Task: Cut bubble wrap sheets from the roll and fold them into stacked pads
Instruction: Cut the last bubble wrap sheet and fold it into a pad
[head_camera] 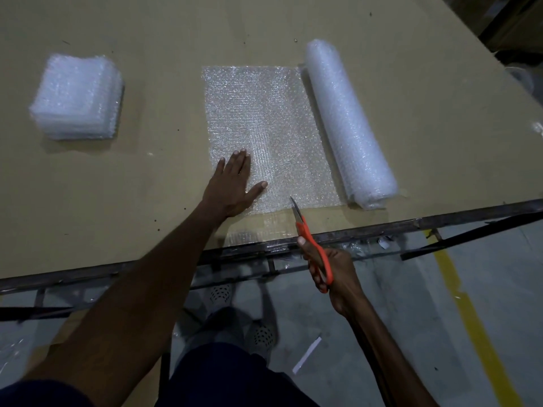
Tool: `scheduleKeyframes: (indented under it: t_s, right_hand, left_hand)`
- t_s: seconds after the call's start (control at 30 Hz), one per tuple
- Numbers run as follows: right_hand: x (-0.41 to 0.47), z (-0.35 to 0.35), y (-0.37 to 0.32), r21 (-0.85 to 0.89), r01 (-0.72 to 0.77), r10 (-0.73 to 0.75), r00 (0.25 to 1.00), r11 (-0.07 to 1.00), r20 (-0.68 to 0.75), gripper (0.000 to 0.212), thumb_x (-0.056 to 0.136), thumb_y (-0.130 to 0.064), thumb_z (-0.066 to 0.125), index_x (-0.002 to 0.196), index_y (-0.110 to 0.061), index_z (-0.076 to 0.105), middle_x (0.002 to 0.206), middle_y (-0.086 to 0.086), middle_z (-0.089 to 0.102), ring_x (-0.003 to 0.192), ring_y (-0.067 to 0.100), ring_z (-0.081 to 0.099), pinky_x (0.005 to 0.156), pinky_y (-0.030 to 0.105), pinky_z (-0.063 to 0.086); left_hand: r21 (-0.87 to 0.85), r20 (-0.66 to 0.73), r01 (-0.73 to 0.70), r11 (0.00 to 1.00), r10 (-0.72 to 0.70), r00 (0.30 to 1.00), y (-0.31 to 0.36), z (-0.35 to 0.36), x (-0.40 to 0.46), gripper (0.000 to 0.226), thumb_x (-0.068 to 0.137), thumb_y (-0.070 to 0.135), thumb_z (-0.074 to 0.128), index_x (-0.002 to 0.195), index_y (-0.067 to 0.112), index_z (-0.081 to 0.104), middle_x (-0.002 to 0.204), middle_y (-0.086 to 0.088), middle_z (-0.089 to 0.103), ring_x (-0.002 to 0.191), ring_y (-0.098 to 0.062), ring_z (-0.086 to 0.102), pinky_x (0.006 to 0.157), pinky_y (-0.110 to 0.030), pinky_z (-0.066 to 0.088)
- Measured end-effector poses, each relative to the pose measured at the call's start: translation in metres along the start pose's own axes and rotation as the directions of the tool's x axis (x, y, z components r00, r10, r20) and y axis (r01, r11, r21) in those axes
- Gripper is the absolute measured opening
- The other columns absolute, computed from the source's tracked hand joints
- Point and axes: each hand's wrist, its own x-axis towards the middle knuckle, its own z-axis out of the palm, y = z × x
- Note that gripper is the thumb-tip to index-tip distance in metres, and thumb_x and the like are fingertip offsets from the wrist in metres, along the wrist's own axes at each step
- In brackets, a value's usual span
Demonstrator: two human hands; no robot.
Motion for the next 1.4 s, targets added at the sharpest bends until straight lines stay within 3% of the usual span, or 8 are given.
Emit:
scheduleKeyframes:
  t_s: [0.33,0.43,0.5,0.63,0.8,1.07,1.17,1.4]
  right_hand:
    - [0.004,0.006,-0.011,-0.035,-0.007,0.007,1.000,0.999,-0.014,0.055,0.068,-0.053,0.085,0.083,-0.004,0.064,0.054,0.008,0.049,0.038,0.014,0.035,0.039,0.020,0.022]
    - [0.005,0.004,-0.008,-0.035,0.008,-0.009,1.000,0.999,-0.025,0.077,0.065,-0.055,0.085,0.090,0.016,0.067,0.052,0.007,0.047,0.037,0.013,0.034,0.038,0.020,0.021]
    - [0.006,0.007,-0.010,-0.034,0.012,-0.013,1.000,0.999,-0.026,0.085,0.063,-0.059,0.083,0.093,0.018,0.066,0.052,0.007,0.047,0.039,0.014,0.035,0.038,0.020,0.022]
    - [0.011,0.013,-0.018,-0.027,-0.010,0.009,1.000,1.000,-0.024,0.055,0.068,-0.055,0.086,0.079,-0.005,0.064,0.053,0.006,0.047,0.038,0.014,0.035,0.038,0.020,0.022]
    - [0.013,0.010,-0.016,-0.019,0.003,-0.003,1.000,1.000,-0.026,0.052,0.068,-0.048,0.087,0.086,-0.005,0.065,0.053,0.007,0.047,0.036,0.012,0.034,0.037,0.018,0.021]
    - [0.023,0.020,-0.030,-0.042,-0.016,0.015,0.999,0.999,-0.031,0.050,0.070,-0.052,0.088,0.065,-0.008,0.065,0.053,0.007,0.047,0.038,0.014,0.034,0.038,0.020,0.022]
    - [0.023,0.021,-0.029,-0.047,-0.011,0.009,0.999,0.999,-0.037,0.051,0.070,-0.050,0.089,0.076,-0.006,0.064,0.053,0.007,0.045,0.037,0.013,0.032,0.038,0.020,0.021]
    - [0.027,0.028,-0.039,-0.033,0.003,-0.005,0.999,0.999,-0.037,0.049,0.076,-0.049,0.086,0.074,-0.006,0.064,0.052,0.005,0.048,0.037,0.012,0.034,0.038,0.019,0.022]
  left_hand:
    - [-0.002,-0.010,0.005,1.000,-0.005,1.000,0.002,-0.001,-0.002,0.088,0.099,0.067,0.018,0.159,0.004,0.008,0.167,-0.012,0.001,0.154,-0.023,-0.003,0.125,-0.046,-0.001]
    - [0.002,-0.010,0.013,1.000,-0.013,1.000,0.002,-0.001,-0.004,0.091,0.096,0.070,0.014,0.159,0.004,0.008,0.167,-0.013,0.001,0.154,-0.023,-0.002,0.124,-0.046,0.000]
    - [0.010,-0.010,0.012,1.000,-0.012,1.000,0.002,-0.001,-0.003,0.093,0.095,0.071,0.013,0.159,0.004,0.009,0.167,-0.014,0.002,0.154,-0.024,-0.002,0.124,-0.047,0.001]
    - [0.020,-0.009,0.008,1.000,-0.008,1.000,0.003,-0.001,-0.002,0.092,0.095,0.071,0.014,0.159,0.004,0.008,0.167,-0.014,0.002,0.154,-0.024,-0.002,0.124,-0.047,0.001]
    - [0.017,-0.010,0.009,1.000,-0.009,1.000,0.003,-0.001,-0.002,0.094,0.094,0.072,0.012,0.158,0.003,0.009,0.167,-0.014,0.003,0.154,-0.024,-0.001,0.124,-0.047,0.000]
    - [0.022,-0.012,0.008,1.000,-0.007,1.000,0.003,0.000,-0.002,0.095,0.094,0.072,0.011,0.158,0.003,0.010,0.167,-0.015,0.004,0.154,-0.025,0.000,0.124,-0.049,0.003]
    - [0.025,-0.016,0.008,1.000,-0.008,1.000,0.002,0.000,-0.002,0.095,0.093,0.073,0.010,0.158,0.003,0.010,0.167,-0.014,0.004,0.154,-0.025,0.000,0.124,-0.049,0.003]
    - [0.030,-0.022,0.005,1.000,-0.004,1.000,0.002,0.000,-0.002,0.095,0.093,0.072,0.011,0.158,0.002,0.012,0.167,-0.015,0.005,0.154,-0.026,0.002,0.124,-0.048,0.002]
